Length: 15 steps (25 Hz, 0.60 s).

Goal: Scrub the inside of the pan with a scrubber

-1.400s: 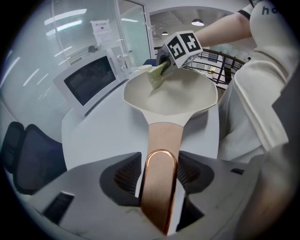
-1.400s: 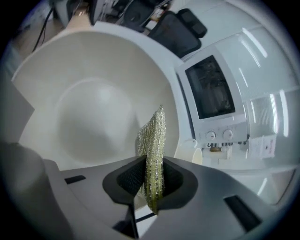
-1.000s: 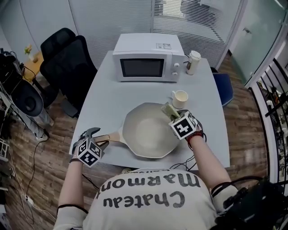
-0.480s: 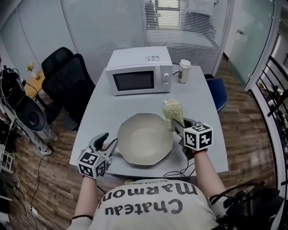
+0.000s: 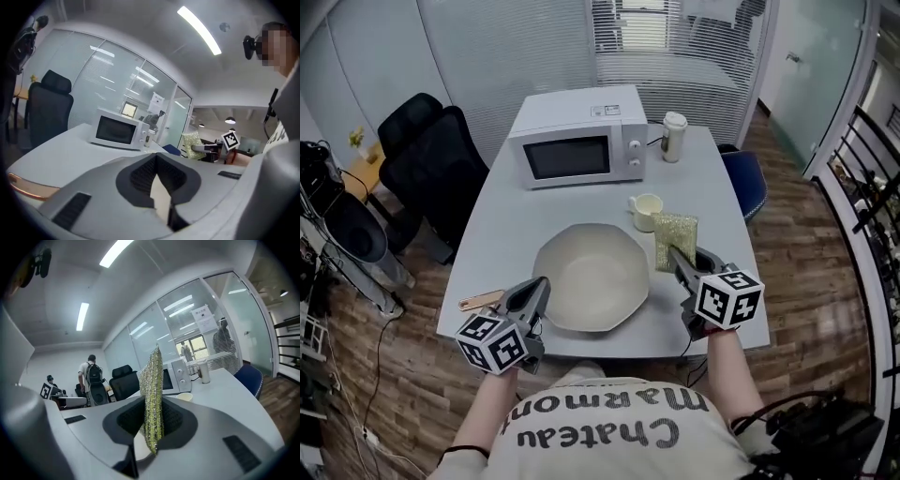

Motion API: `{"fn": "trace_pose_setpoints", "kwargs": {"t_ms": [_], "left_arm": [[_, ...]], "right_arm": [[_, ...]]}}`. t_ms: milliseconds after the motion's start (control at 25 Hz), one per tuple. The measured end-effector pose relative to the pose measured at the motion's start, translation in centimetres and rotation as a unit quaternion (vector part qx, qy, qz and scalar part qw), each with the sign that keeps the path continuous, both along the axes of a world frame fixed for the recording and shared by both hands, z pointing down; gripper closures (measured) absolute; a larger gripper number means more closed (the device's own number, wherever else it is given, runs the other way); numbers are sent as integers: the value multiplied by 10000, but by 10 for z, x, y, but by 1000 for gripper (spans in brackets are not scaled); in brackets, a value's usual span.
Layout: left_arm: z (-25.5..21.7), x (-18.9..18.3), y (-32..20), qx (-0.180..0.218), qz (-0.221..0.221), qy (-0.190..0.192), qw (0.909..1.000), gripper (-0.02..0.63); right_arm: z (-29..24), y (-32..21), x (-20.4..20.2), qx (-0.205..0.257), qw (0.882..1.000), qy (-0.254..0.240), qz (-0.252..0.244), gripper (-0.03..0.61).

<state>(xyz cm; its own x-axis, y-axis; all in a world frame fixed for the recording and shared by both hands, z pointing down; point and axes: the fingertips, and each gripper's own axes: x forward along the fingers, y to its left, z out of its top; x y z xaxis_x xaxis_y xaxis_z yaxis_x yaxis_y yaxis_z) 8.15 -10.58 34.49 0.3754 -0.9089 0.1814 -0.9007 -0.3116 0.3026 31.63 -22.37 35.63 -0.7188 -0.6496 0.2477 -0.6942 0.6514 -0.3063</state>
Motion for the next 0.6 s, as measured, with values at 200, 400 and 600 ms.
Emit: {"fn": "trace_pose_setpoints", "kwargs": {"t_ms": [200,400,600], "left_arm": [[19,-2,2,-301,-184,115,9993,624],[33,3,5,-515,-97,-69,9986,624],[41,4,11,-526,-40,-220,9984,624]], "right_arm": [[16,7,14,-123,9995,199,191,520],[23,12,16,-196,9988,393,203,520],[28,16,16,-182,9985,459,224,520]]}}
